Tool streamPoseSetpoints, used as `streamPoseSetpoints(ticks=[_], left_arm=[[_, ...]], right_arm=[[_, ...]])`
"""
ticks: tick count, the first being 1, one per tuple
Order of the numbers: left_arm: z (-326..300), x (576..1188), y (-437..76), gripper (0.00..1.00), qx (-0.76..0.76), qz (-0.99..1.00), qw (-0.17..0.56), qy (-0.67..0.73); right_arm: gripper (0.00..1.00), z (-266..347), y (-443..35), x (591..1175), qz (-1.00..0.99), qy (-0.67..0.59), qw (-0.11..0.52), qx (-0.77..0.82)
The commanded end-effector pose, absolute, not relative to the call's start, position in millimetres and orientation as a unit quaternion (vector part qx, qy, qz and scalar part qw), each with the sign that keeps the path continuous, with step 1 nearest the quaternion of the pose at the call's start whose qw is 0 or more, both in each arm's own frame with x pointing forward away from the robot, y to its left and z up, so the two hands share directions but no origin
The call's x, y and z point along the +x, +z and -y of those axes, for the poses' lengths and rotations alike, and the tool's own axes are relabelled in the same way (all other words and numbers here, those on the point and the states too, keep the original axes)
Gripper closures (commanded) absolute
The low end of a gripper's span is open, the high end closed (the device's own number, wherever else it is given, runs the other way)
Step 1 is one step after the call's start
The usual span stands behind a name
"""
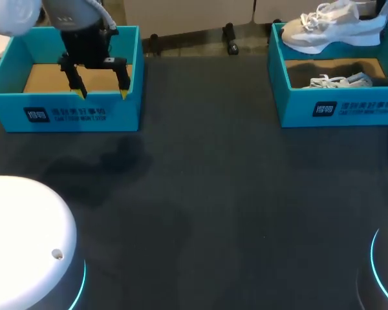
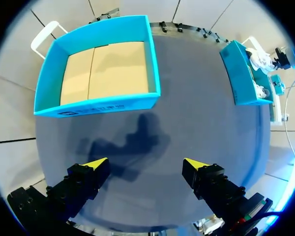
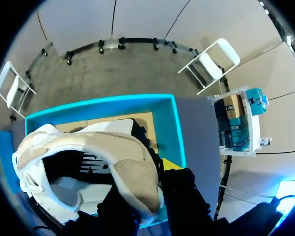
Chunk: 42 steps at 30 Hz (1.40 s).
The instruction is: Take the shoe out of the shoebox, open the shoe tongue, remove and reinsert the insole, then place the shoe into the shoebox
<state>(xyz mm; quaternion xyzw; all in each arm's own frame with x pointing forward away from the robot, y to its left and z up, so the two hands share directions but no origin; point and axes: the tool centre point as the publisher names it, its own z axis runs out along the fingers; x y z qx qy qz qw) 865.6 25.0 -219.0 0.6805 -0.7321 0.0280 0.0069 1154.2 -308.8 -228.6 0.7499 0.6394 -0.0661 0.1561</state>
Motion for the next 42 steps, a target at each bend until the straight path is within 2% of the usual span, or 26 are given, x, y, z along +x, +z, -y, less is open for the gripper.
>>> streamPoseSetpoints(ticks=[1,42], left_arm=[[-21,869,-229,0.0,0.681,0.732,0.006,0.021],[-34,866,-222,0.0,0.687,0.727,-0.012,-0.004]], right_arm=[[1.0,313,-233,1149,-0.639,-0.061,0.157,0.751],[1.0,346,-278,1150,-0.626,-0.097,0.149,0.759]])
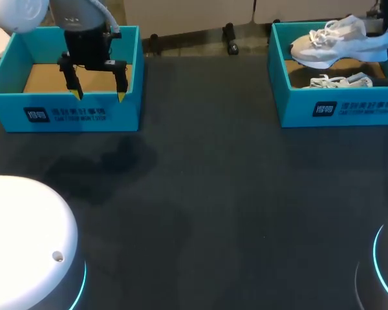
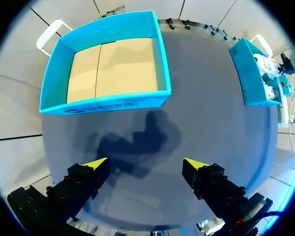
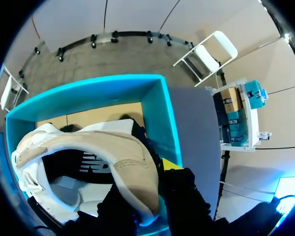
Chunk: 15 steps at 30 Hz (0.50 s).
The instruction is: Take the shoe out of the shoebox, open the shoe tongue, remove and reinsert the insole, then place the shoe into the shoebox
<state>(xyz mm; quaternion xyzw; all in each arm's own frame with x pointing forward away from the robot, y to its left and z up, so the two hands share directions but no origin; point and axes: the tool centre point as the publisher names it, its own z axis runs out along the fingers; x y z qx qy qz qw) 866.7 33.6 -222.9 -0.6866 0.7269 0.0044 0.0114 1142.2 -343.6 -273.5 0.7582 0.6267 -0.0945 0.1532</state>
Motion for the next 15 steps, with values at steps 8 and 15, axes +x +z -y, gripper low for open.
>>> streamPoseSetpoints(ticks=[8,15], left_arm=[[-34,866,-222,0.0,-0.687,-0.727,0.012,0.004],[-34,866,-222,0.0,-0.687,-0.727,0.012,0.004]], right_arm=[[1.0,347,-282,1156,-0.622,-0.105,0.159,0.759],[1.0,346,-286,1163,-0.622,-0.11,0.163,0.758]])
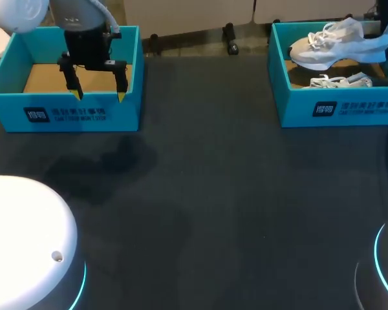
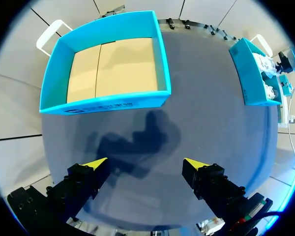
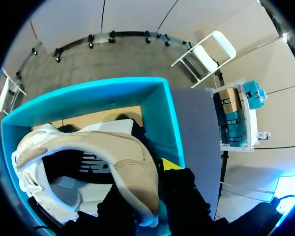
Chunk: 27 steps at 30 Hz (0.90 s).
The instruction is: Take the shoe out of the shoebox, open the shoe tongue, remove and reinsert the insole, then place the shoe into the shoebox
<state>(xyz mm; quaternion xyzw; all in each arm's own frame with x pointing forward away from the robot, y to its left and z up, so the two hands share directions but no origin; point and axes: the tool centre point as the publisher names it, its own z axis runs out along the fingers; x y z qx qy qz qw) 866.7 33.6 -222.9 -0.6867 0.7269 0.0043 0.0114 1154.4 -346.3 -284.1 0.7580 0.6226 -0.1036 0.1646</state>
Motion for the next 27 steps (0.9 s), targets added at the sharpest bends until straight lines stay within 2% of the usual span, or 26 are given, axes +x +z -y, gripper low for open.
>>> streamPoseSetpoints(ticks=[1,27], left_arm=[[-34,866,-222,0.0,-0.687,-0.727,0.012,0.004],[-34,866,-222,0.0,-0.687,-0.727,0.012,0.004]], right_arm=[[1.0,347,-287,1164,-0.622,-0.11,0.164,0.758],[1.0,352,-316,1169,-0.623,-0.109,0.161,0.758]])
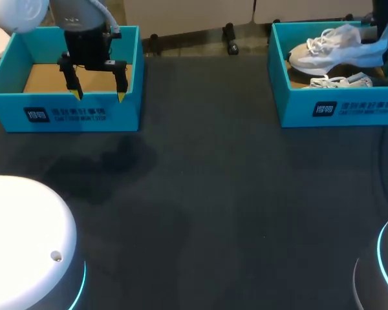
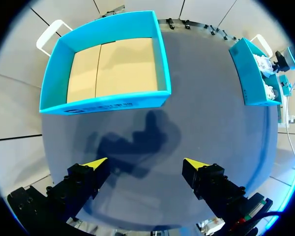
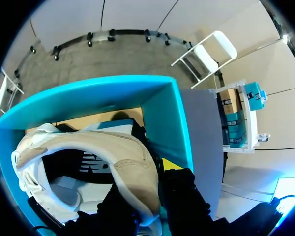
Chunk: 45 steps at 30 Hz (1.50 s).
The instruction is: Take the shoe out of the shoebox, open the shoe tongue, remove and reinsert the insole, then place the shoe into the shoebox
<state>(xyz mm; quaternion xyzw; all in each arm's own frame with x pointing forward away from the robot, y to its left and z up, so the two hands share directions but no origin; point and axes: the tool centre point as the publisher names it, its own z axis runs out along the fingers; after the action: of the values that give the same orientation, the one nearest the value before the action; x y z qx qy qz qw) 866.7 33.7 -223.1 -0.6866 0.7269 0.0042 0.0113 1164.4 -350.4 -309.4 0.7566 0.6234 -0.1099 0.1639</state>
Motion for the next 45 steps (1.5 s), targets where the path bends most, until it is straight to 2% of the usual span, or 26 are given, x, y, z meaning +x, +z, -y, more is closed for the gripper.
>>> streamPoseSetpoints(ticks=[1,45], left_arm=[[-34,866,-222,0.0,-0.687,-0.727,0.012,0.004],[-34,866,-222,0.0,-0.687,-0.727,0.012,0.004]], right_arm=[[1.0,352,-318,1169,-0.623,-0.109,0.16,0.758],[1.0,353,-365,1179,-0.628,-0.094,0.132,0.761]])
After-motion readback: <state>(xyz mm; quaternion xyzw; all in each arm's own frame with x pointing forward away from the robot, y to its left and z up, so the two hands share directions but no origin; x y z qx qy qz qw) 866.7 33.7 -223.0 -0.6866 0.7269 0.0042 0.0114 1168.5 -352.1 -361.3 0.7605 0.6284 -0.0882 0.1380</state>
